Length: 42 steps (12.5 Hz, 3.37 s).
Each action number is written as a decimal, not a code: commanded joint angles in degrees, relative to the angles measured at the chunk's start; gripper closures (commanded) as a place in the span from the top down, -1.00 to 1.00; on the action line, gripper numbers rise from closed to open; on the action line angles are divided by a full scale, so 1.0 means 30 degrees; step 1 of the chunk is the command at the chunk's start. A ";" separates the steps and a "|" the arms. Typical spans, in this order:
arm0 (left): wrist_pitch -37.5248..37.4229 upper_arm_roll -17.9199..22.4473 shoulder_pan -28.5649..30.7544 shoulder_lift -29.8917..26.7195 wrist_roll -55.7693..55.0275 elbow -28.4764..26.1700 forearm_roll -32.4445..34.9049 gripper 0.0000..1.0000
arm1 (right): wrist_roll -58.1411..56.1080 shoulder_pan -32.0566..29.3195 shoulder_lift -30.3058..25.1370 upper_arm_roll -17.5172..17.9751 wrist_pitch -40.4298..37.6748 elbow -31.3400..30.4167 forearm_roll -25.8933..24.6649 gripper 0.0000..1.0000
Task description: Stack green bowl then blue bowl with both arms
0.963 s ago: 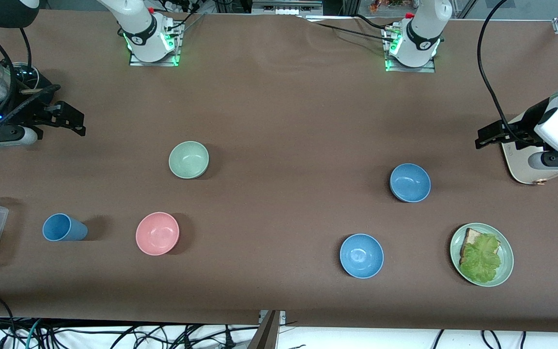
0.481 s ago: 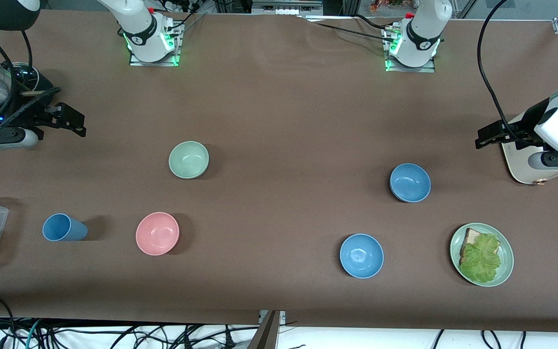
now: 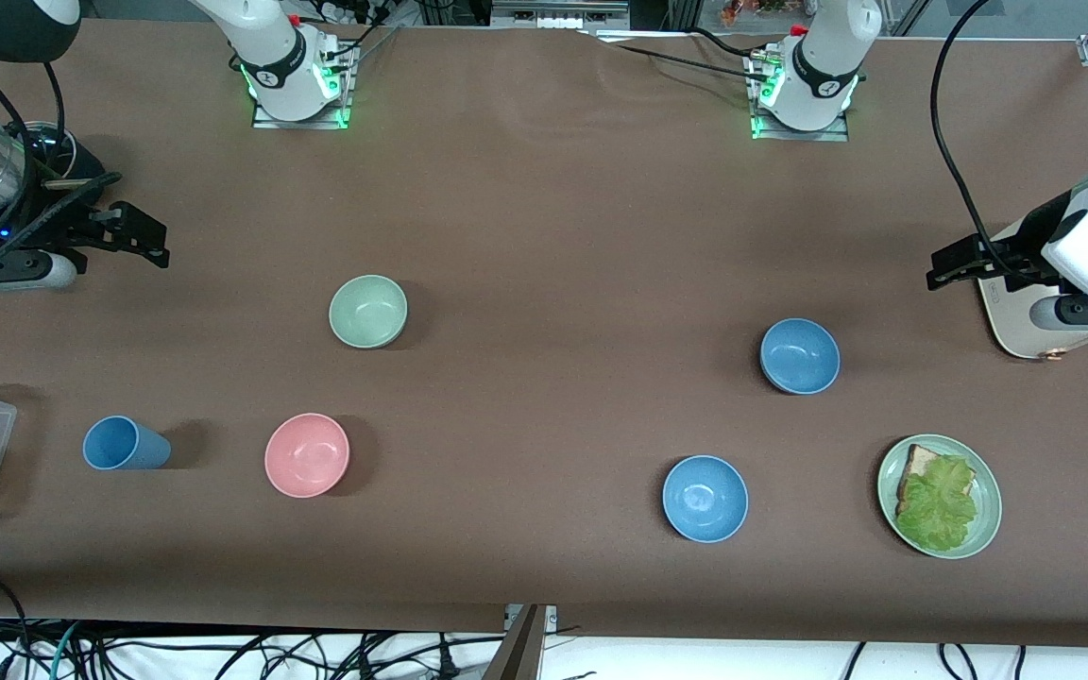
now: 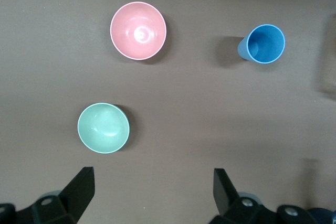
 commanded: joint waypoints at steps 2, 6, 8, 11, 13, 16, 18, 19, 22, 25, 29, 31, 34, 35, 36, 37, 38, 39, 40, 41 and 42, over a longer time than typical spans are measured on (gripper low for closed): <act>-0.0089 -0.0033 0.0008 -0.0019 0.0280 0.0098 0.0362 1.00 | 0.0282 -0.0005 -0.0093 0.0231 -0.0332 0.0014 0.0332 0.99; -0.0089 -0.0033 0.0008 -0.0019 0.0310 0.0098 0.0362 1.00 | 0.0748 0.0054 -0.1349 0.0610 -0.0216 -0.1739 0.0362 1.00; -0.0089 -0.0033 0.0008 -0.0019 0.0310 0.0098 0.0362 1.00 | 0.1742 0.0054 -0.2344 0.1078 0.0280 -0.3232 0.0362 1.00; -0.0089 -0.0033 0.0008 -0.0019 0.0310 0.0098 0.0333 1.00 | 0.2977 0.0054 -0.4538 0.1840 0.2238 -0.6713 0.0362 0.99; -0.0089 -0.0033 0.0008 0.0010 0.0339 0.0098 0.0333 1.00 | 0.2978 0.0054 -0.5743 0.1872 0.3122 -0.8622 0.0362 1.00; -0.0089 -0.0033 0.0008 0.0011 0.0368 0.0098 0.0333 1.00 | 0.2978 0.0054 -0.7498 0.1872 0.4437 -1.1752 0.0362 0.99; -0.0089 -0.0033 0.0008 0.0040 0.0368 0.0098 0.0333 1.00 | 0.2629 0.0054 -0.6318 0.1931 0.4943 -1.2355 0.0217 0.99; -0.0089 -0.0033 0.0008 0.0040 0.0368 0.0098 0.0333 1.00 | 0.2539 0.0025 -0.4680 0.1931 0.4913 -1.1162 0.0215 0.99; -0.0089 -0.0033 0.0037 0.0040 0.0368 0.0098 0.0333 1.00 | 0.2597 -0.0092 -0.1209 0.1843 0.3948 -0.8896 0.0304 0.99; -0.0089 -0.0033 0.0037 0.0040 0.0397 0.0098 0.0333 1.00 | 0.2509 -0.0034 -0.1177 0.1901 0.7615 -1.1106 0.0391 0.99; -0.0089 -0.0004 0.0037 0.0040 0.0368 0.0098 0.0304 1.00 | 0.2830 0.0200 0.0018 0.2514 1.6499 -1.6416 0.0391 0.99; -0.0089 -0.0033 0.0037 0.0040 0.0368 0.0098 0.0304 1.00 | 0.3180 0.0230 0.1072 0.3158 1.8120 -1.6804 0.0391 0.99; -0.0089 -0.0004 0.0037 0.0040 0.0368 0.0098 0.0304 1.00 | 0.3857 0.0230 0.2714 0.3835 2.0082 -1.6775 0.0391 0.97; -0.0089 -0.0004 0.0008 0.0040 0.0339 0.0098 0.0304 1.00 | 0.3828 0.0230 0.2951 0.3835 2.0523 -1.6717 0.0391 0.96; -0.0089 -0.0004 0.0008 0.0040 0.0339 0.0098 0.0304 1.00 | 0.3827 0.0230 0.3214 0.3835 2.0731 -1.6600 0.0391 0.93; -0.0089 -0.0033 0.0008 0.0040 0.0310 0.0098 0.0304 1.00 | 0.3827 0.0201 0.3507 0.3835 2.1139 -1.6541 0.0362 0.82; -0.0089 -0.0033 0.0008 0.0040 0.0339 0.0098 0.0304 1.00 | 0.3798 0.0200 0.3800 0.3835 2.1549 -1.6541 0.0362 0.61; -0.0089 -0.0033 0.0008 0.0040 0.0339 0.0098 0.0275 1.00 | 0.3798 0.0200 0.3977 0.3835 2.1669 -1.6512 0.0362 0.26; -0.0089 -0.0033 0.0008 0.0040 0.0339 0.0098 0.0274 1.00 | 0.3798 0.0200 0.4066 0.3835 2.1670 -1.6395 0.0362 -0.16; -0.0060 -0.0033 -0.0021 0.0040 0.0426 0.0098 0.0303 1.00 | 0.3827 0.0200 0.4212 0.3835 2.1670 -1.6365 0.0362 -0.57; -0.0060 -0.0033 0.0037 0.0156 0.0456 0.0098 0.0304 1.00 | 0.3856 0.0200 0.4213 0.3835 2.1670 -1.6249 0.0362 -0.98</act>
